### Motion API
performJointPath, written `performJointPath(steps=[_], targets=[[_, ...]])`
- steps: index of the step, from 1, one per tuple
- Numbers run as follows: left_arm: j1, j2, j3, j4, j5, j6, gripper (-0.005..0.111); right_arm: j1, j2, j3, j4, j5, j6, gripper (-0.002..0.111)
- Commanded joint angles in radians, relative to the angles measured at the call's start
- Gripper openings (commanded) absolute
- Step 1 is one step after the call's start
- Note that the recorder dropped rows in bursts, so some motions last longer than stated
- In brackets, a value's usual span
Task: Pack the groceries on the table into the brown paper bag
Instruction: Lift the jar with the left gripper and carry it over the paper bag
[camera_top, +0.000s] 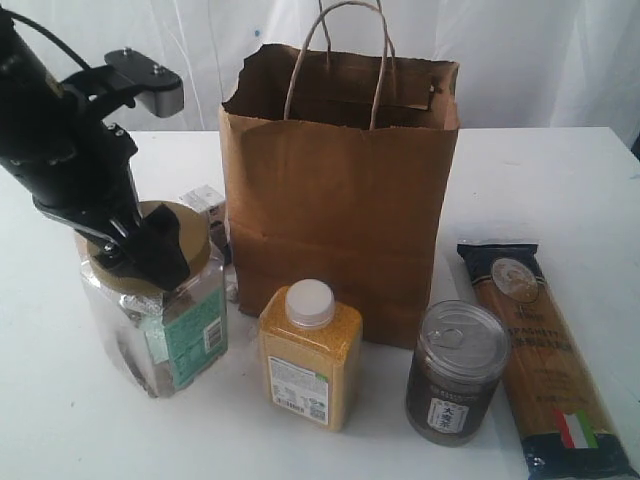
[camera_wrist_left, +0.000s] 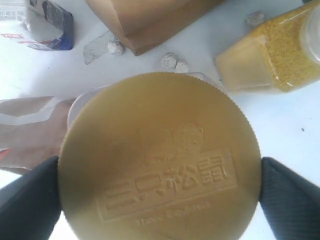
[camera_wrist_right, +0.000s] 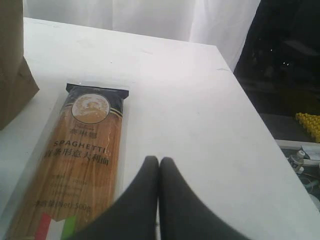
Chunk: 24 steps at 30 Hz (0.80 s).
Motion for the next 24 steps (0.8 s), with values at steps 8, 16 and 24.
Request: performJointPath(steps=[8, 16, 24], targets=[[-0.002, -0.016, -0.09, -0.024, 0.068, 0.0, 0.0, 0.003, -0.005, 0.005, 0.001, -0.003, -0.003, 0.0], [-0.002, -0.016, -0.265, -0.061, 0.16, -0.005, 0.0, 0.003, -0.005, 0.005, 0.001, -0.003, -0.003, 0.0], [-0.002, -0.039, -0.459, -0.054, 0.229, -0.028, 0.0, 0.003, -0.005, 0.005, 0.001, -0.003, -0.003, 0.0]])
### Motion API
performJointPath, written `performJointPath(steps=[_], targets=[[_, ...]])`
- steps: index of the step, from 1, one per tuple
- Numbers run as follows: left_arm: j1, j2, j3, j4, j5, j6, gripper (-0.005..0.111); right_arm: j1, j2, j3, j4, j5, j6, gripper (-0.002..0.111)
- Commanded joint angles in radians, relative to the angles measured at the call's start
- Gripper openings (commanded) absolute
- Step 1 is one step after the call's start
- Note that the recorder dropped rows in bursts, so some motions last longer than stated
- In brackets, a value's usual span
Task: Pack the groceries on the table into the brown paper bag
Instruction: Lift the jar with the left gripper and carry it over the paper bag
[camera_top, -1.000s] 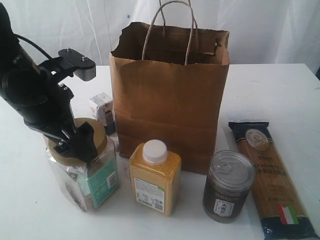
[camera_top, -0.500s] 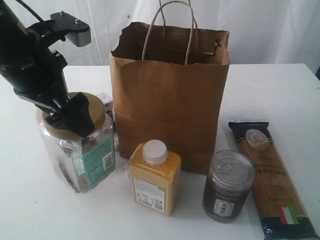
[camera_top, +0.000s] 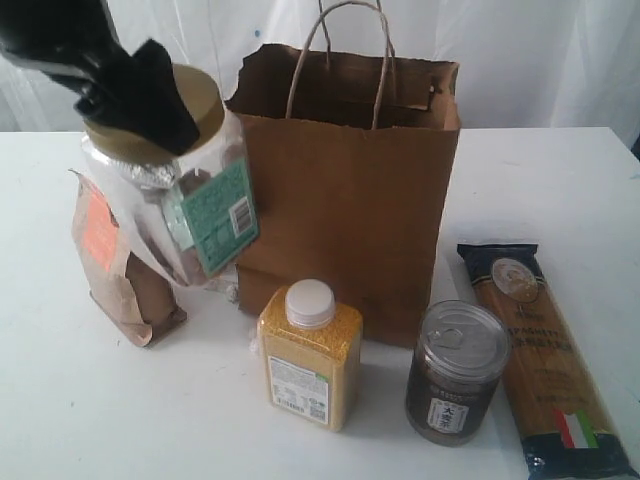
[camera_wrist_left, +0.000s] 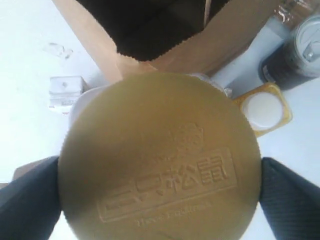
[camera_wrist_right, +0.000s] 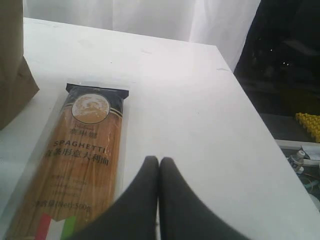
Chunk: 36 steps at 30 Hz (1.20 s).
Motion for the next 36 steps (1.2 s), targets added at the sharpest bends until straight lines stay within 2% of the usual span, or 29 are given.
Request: performJointPath(steps=[1, 8, 16, 26, 32, 36], targets=[[-0.002, -0.029, -0.101, -0.009, 0.055, -0.02, 0.0, 0.003, -0.005, 0.005, 0.001, -0.003, -0.003, 0.0], [-0.002, -0.034, -0.252, 0.056, 0.088, -0.075, 0.0, 0.003, -0.005, 0.005, 0.001, -0.003, -0.003, 0.0], [-0.002, -0.038, -0.346, 0.065, 0.083, -0.089, 0.0, 0.003, -0.005, 0.005, 0.001, -0.003, -0.003, 0.0], [-0.002, -0.036, -0.393, 0.067, -0.018, -0.086, 0.0, 0.003, -0.005, 0.005, 0.001, -0.003, -0.003, 0.0], [-0.002, 0.041, -0.393, -0.006, -0.074, -0.042, 0.0, 0.003, -0.005, 0.005, 0.001, -0.003, -0.003, 0.0], [-0.002, 0.109, -0.499, -0.022, -0.09, -0.029, 0.0, 0.003, -0.005, 0.005, 0.001, -0.003, -0.003, 0.0]])
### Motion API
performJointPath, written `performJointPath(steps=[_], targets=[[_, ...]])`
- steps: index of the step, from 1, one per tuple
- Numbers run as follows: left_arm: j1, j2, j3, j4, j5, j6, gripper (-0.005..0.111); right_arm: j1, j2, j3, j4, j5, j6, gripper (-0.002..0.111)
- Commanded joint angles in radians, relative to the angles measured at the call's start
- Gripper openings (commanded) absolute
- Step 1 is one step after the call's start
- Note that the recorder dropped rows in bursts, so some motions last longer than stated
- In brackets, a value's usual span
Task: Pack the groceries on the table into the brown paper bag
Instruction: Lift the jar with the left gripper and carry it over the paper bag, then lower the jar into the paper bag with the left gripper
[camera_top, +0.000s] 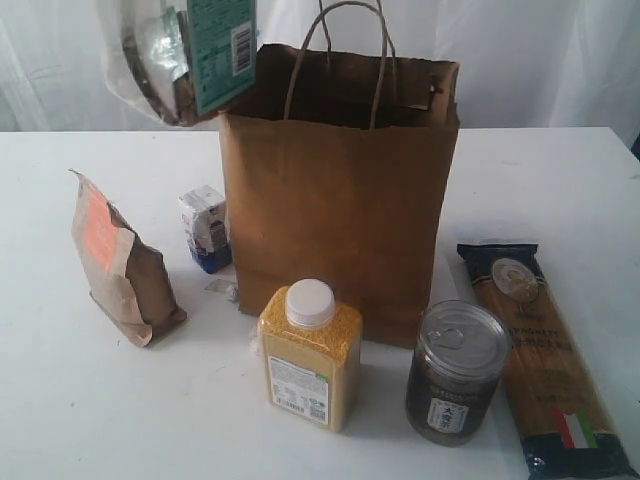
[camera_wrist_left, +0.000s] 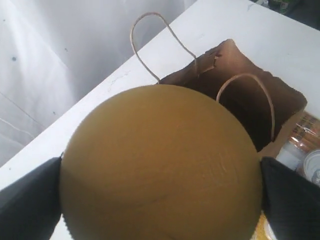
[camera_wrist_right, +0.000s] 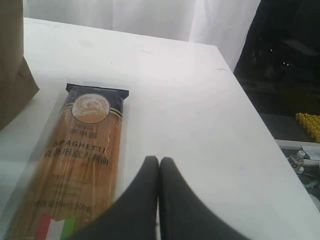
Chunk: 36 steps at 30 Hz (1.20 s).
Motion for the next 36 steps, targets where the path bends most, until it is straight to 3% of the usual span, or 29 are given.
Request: performJointPath(steps=[1, 10, 17, 28, 36], targets=[[-0.002, 0.047, -0.123, -0.032, -0.038, 0.011, 0.0, 0.003, -0.005, 0.005, 0.001, -0.003, -0.003, 0.0], [-0.002, 0.19, -0.266, -0.039, -0.082, 0.041, 0.0, 0.003, -0.005, 0.005, 0.001, -0.003, -0.003, 0.0], [-0.002, 0.234, -0.283, -0.041, -0.12, 0.041, 0.0, 0.003, -0.005, 0.005, 0.001, -0.003, -0.003, 0.0], [-0.107, 0.291, -0.283, -0.062, -0.198, 0.09, 0.0, 0.003, -0.005, 0.005, 0.001, -0.003, -0.003, 0.0], [-0.116, 0.305, -0.283, -0.062, -0.165, 0.029, 0.0, 0.003, -0.005, 0.005, 0.001, -0.003, -0.003, 0.0]])
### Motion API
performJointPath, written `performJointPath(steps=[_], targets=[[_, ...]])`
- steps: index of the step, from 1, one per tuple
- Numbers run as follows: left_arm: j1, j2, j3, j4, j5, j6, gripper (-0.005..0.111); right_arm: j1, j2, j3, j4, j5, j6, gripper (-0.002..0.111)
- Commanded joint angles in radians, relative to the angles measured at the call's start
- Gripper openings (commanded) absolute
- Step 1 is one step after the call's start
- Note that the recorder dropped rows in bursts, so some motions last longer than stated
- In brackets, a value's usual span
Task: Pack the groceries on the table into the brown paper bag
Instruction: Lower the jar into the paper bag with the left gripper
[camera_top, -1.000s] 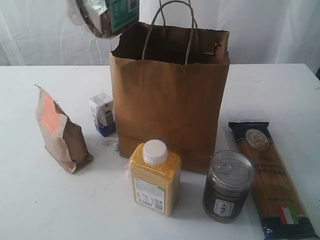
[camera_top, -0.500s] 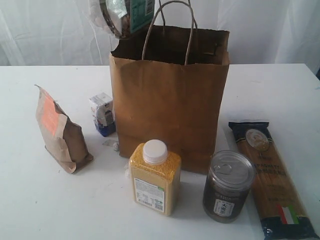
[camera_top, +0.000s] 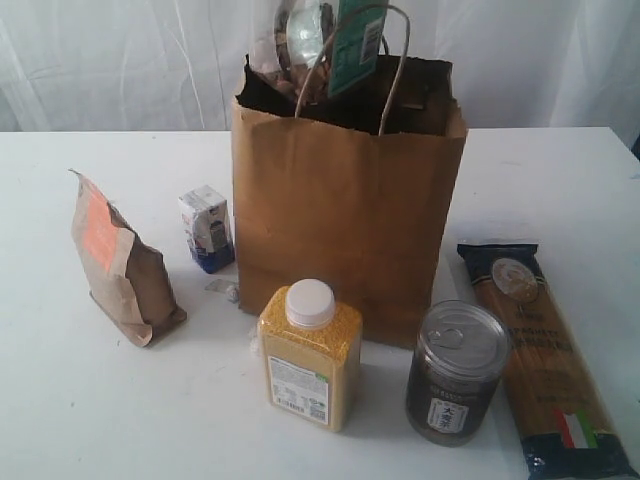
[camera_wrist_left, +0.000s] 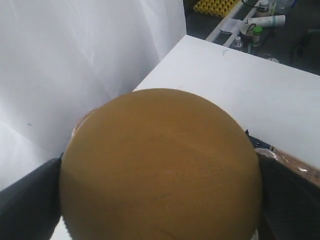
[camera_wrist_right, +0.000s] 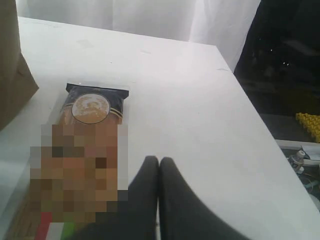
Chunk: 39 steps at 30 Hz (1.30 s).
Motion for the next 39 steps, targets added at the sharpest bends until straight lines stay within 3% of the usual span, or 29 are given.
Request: performJointPath(steps=[1, 19, 32, 39], targets=[[-0.004, -0.013, -0.017, -0.002, 0.002, -0.063, 0.0, 0.003, -0.005, 0.005, 0.001, -0.003, -0.003, 0.0], [-0.004, 0.124, -0.017, -0.008, 0.23, -0.123, 0.0, 0.003, -0.005, 0.005, 0.002, -0.003, 0.024, 0.0], [-0.004, 0.164, -0.014, -0.079, 0.157, -0.074, 0.0, 0.003, -0.005, 0.005, 0.002, -0.003, 0.024, 0.0], [-0.004, 0.166, 0.055, -0.098, 0.08, -0.037, 0.0, 0.003, -0.005, 0.005, 0.002, -0.003, 0.024, 0.0]])
